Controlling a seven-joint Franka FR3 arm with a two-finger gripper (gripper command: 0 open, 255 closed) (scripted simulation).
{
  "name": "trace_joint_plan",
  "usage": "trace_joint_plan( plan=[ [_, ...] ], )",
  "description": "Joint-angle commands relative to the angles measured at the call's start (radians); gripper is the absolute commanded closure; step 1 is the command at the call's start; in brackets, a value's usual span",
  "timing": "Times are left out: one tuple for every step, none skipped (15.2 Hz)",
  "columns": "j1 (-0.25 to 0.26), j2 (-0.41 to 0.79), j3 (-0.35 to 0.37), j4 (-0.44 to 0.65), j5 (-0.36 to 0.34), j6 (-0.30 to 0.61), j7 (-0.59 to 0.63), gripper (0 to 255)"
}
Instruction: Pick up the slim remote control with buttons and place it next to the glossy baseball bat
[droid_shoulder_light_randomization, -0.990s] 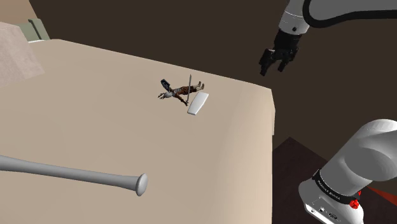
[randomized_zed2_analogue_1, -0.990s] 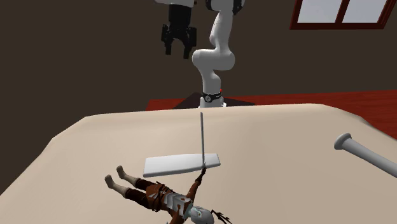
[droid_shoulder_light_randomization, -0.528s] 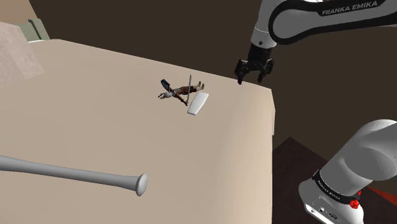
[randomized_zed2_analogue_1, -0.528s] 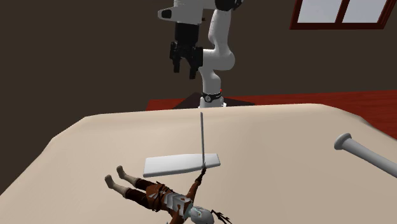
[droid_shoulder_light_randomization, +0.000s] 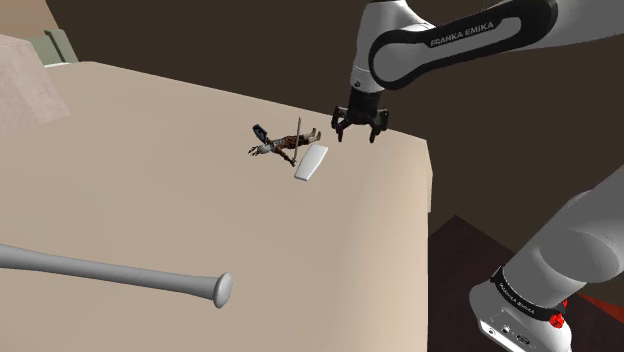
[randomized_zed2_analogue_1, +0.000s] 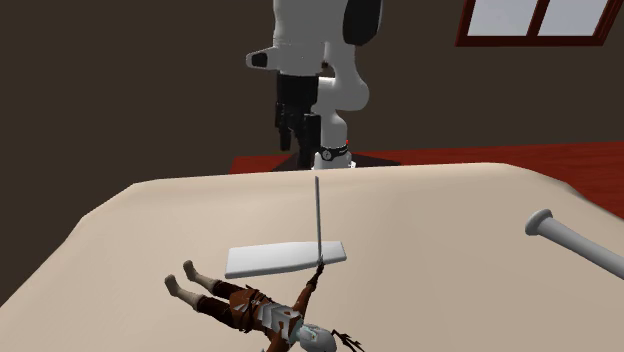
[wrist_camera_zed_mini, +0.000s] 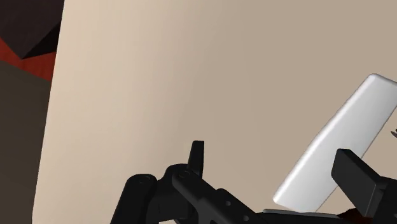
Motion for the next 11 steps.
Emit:
trace_joint_plan(
  plan=[
    [-0.001,0.082,0.016,0.051,-0.016,0.021,0.083,0],
    [0.0,0.123,0.021,0.08,-0.026,0.028,0.122,0],
    [0.003,0.165,0.025,0.11,-0.036,0.034,0.161,0],
    [0.007,0.207,0.027,0.142,-0.047,0.039,0.199,0],
    [0.011,0.249,0.028,0.176,-0.057,0.043,0.235,0],
    [0.017,0.291,0.027,0.21,-0.067,0.046,0.271,0],
    [0.024,0.334,0.025,0.247,-0.077,0.047,0.305,0],
    [0.031,0.376,0.022,0.284,-0.085,0.048,0.338,0],
    [0.039,0.418,0.018,0.324,-0.093,0.047,0.37,0],
    [0.047,0.46,0.013,0.365,-0.1,0.045,0.4,0],
    [0.056,0.503,0.007,0.407,-0.106,0.042,0.429,0]
  ],
)
